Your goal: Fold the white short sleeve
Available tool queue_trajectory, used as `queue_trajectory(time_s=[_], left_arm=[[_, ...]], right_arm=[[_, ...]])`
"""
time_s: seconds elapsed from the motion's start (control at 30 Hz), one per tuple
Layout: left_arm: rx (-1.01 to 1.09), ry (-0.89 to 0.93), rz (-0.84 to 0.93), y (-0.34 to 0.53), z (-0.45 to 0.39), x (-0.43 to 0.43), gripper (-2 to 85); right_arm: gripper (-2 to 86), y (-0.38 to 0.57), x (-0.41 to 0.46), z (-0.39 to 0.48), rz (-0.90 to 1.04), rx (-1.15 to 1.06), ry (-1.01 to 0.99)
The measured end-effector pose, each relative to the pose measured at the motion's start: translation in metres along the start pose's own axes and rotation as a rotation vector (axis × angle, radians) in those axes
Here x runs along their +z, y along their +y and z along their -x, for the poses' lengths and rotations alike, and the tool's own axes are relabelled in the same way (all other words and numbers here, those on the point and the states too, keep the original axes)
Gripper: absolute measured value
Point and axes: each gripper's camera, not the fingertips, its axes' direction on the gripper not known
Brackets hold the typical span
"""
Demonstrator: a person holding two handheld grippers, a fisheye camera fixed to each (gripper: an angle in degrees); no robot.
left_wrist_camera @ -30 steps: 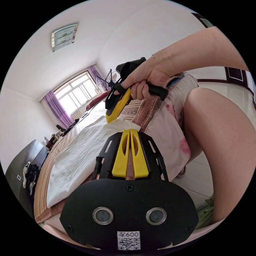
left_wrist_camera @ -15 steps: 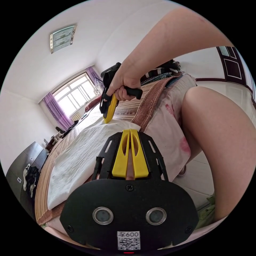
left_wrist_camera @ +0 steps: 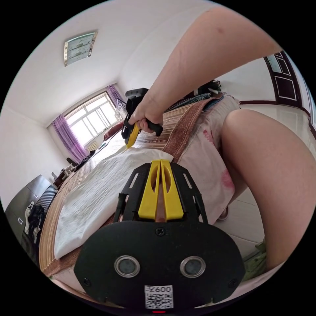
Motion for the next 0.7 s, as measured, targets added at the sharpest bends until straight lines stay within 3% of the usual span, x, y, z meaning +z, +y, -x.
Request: queue_trajectory(time_s=[0.23,0.7], left_arm=[[0.000,0.003,-0.013,0.004,-0.001,0.001,0.1],[0.002,-0.008,-0.020,0.008,-0.006,-0.002,0.1]], right_arm=[[-0.8,-0.012,0.008,0.009,0.060,-0.059,-0.051],[-0.8,0.003,0.005,-0.010,-0.060,-0.006,-0.126]])
